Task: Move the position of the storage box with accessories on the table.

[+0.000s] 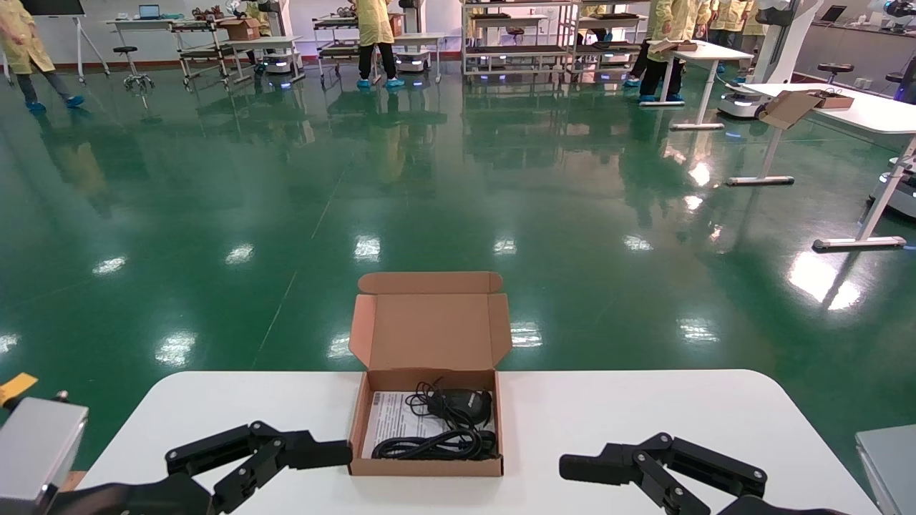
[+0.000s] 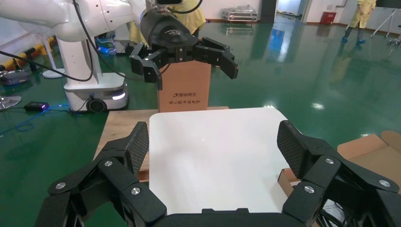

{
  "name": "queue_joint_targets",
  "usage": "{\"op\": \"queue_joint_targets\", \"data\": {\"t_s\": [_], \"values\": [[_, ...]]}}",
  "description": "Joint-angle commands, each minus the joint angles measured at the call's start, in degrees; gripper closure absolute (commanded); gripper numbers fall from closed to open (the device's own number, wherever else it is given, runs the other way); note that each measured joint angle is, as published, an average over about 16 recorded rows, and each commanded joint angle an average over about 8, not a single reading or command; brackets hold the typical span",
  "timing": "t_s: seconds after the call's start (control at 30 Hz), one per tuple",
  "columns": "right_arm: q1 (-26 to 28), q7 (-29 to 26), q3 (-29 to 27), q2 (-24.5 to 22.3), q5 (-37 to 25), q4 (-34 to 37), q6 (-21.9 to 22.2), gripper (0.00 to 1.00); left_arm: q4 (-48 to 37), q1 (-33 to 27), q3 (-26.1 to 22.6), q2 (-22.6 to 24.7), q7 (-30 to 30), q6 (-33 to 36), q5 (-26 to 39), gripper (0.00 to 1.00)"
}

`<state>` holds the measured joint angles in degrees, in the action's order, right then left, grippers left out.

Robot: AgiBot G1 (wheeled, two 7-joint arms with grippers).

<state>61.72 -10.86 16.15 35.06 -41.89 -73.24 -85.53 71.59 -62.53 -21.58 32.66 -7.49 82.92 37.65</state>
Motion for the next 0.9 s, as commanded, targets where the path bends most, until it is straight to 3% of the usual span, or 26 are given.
{"op": "queue_joint_targets", "data": {"t_s": [0.03, 0.9], "values": [[0.00, 0.00, 0.00, 0.00, 0.00, 0.00, 0.00, 0.00, 0.00, 0.00, 0.00, 0.00, 0.00, 0.00, 0.00, 0.00], [0.58, 0.03, 0.39, 0.17, -0.55, -0.18, -0.63, 0.00, 0.00, 0.00, 0.00, 0.00, 0.00, 0.00, 0.00, 0.00]]}}
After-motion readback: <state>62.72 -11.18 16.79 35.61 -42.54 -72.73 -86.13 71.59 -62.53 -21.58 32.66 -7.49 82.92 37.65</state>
